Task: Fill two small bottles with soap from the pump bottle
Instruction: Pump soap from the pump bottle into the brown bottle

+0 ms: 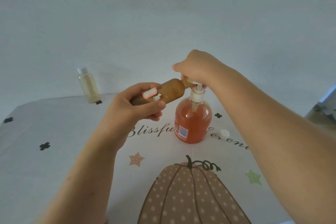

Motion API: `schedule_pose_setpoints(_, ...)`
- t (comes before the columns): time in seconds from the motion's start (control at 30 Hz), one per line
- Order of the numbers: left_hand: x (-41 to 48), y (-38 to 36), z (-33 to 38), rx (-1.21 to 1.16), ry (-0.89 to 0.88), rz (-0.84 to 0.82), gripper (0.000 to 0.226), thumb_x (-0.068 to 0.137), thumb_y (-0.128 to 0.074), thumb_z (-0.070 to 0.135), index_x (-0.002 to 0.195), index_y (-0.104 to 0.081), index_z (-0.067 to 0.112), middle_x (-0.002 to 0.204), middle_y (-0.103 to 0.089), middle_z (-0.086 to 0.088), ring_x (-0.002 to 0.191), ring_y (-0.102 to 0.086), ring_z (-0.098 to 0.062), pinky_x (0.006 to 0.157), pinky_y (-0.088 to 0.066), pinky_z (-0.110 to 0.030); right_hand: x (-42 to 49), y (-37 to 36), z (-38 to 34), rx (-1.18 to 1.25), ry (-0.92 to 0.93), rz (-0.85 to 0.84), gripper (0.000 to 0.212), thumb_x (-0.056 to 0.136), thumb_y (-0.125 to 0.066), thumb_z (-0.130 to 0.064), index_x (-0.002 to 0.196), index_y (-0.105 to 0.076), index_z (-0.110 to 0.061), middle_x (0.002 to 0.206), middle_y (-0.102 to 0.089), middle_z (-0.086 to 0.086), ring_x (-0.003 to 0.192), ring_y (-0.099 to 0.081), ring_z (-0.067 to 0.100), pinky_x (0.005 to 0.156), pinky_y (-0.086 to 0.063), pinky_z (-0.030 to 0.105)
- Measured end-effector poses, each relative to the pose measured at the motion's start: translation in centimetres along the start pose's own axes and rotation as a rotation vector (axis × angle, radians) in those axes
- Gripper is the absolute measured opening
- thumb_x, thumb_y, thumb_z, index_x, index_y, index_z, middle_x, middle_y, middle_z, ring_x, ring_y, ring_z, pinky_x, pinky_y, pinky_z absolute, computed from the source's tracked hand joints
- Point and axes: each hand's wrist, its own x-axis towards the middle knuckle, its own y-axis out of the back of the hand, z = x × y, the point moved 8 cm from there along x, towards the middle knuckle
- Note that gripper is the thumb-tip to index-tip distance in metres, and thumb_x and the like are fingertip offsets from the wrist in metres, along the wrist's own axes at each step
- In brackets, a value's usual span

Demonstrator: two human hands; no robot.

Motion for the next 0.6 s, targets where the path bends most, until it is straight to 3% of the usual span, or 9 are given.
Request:
schedule_pose_setpoints(0.13, 0.2, 0.4, -0.3, 0.016, -0.003, 0.006, 0.031, 0.065, -0.078, 0.007, 0.091, -0.077, 0.025, 0.073, -0.071, -0.003, 0.066, -0.068, -0.021, 0.067, -0.058, -0.027, 0.2, -0.8, 0.6, 0.025, -0.027, 0.003, 0.028, 0.094, -0.054, -0.026, 0.098, -0.076, -0.009, 0.063, -0.062, 0.005, 0.064, -0.059, 0.024, 0.062, -0.043, 0.029)
schedule_pose_setpoints(0.3, 0.3, 0.3, -0.5, 0.029, 0.005, -0.009, 0.033, 0.066, -0.079, 0.007, 0.094, -0.076, 0.023, 0.075, -0.07, -0.001, 0.068, -0.068, -0.022, 0.069, -0.058, -0.028, 0.3, -0.9, 0.8, 0.051, -0.028, 0.031, 0.026, 0.093, -0.054, -0.027, 0.097, -0.075, -0.012, 0.07, -0.066, 0.004, 0.072, -0.064, 0.025, 0.066, -0.045, 0.03)
schedule_pose_setpoints(0.6, 0.1, 0.1, 0.0, -0.006, -0.013, 0.003, 0.034, 0.064, -0.079, 0.007, 0.092, -0.077, 0.026, 0.081, -0.072, -0.001, 0.071, -0.067, -0.023, 0.072, -0.059, -0.032, -0.8, 1.1, -0.8, -0.124, 0.044, 0.07, 0.024, 0.098, -0.05, -0.024, 0.085, -0.067, -0.011, 0.071, -0.065, 0.004, 0.05, -0.055, 0.021, 0.052, -0.034, 0.025)
